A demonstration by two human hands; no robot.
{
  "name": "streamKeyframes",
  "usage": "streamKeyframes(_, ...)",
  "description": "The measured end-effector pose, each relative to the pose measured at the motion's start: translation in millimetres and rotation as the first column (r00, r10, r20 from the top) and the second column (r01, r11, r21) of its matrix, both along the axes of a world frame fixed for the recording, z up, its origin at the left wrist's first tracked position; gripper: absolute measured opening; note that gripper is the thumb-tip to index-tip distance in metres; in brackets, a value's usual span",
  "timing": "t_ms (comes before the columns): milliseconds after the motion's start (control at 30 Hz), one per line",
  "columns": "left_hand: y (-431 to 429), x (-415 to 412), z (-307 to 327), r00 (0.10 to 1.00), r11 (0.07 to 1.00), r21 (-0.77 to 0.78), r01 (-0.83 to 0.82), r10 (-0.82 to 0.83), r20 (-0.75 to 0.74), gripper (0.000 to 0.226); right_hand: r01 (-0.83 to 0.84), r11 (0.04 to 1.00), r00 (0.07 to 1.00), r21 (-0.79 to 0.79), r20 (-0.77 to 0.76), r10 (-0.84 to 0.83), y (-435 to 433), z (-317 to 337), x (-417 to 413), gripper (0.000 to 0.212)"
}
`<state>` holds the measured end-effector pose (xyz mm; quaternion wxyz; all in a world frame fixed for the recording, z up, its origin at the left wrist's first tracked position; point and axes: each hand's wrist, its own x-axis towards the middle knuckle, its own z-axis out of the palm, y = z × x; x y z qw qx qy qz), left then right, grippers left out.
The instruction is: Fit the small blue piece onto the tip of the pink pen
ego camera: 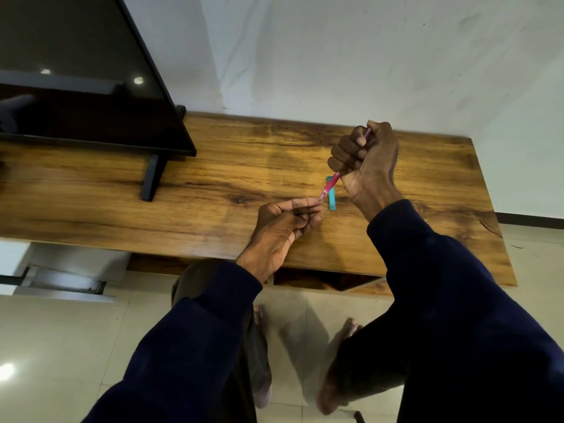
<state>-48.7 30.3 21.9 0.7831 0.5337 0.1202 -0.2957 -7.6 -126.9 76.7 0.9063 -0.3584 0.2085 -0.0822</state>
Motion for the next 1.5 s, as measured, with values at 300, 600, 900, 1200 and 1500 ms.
streamKeyframes(300, -0.8, -0.4, 2.6, 1.0, 1.0, -0.004, -0.005, 0.005, -0.014, 0.033, -0.007, 1.0, 1.0, 0.007, 0.004, 0.007, 1.1, 2.5, 1.0, 0.045)
streamKeyframes(600, -2.8, 2.2, 0.3, 1.0, 0.999, -0.027, -0.018, 0.018, -0.023, 0.038, -0.01, 1.0, 1.0, -0.017, -0.007, 0.01, 1.8, 3.1, 0.7, 0.043)
streamKeyframes(900, -2.8, 1.4, -1.5, 1.0, 1.0, -0.011, -0.014, 0.014, -0.012, 0.038, 0.003, 1.0, 1.0, -0.024, -0.024, -0.004, 1.9, 3.3, 1.0, 0.044)
streamKeyframes(1200, -2.9, 4.3, -7.0, 0.998, 0.998, -0.055, -0.033, 0.029, -0.058, 0.038, -0.179, 0.947, 0.981, -0.265, 0.025, 0.193, 6.6, 3.1, -4.7, 0.06)
streamKeyframes(1500, -3.2, 3.3, -3.4, 0.998, 0.996, -0.09, -0.017, 0.011, -0.066, 0.044, -0.158, 0.987, 0.985, 0.003, 0.072, 0.158, 1.3, 4.1, 2.1, 0.051)
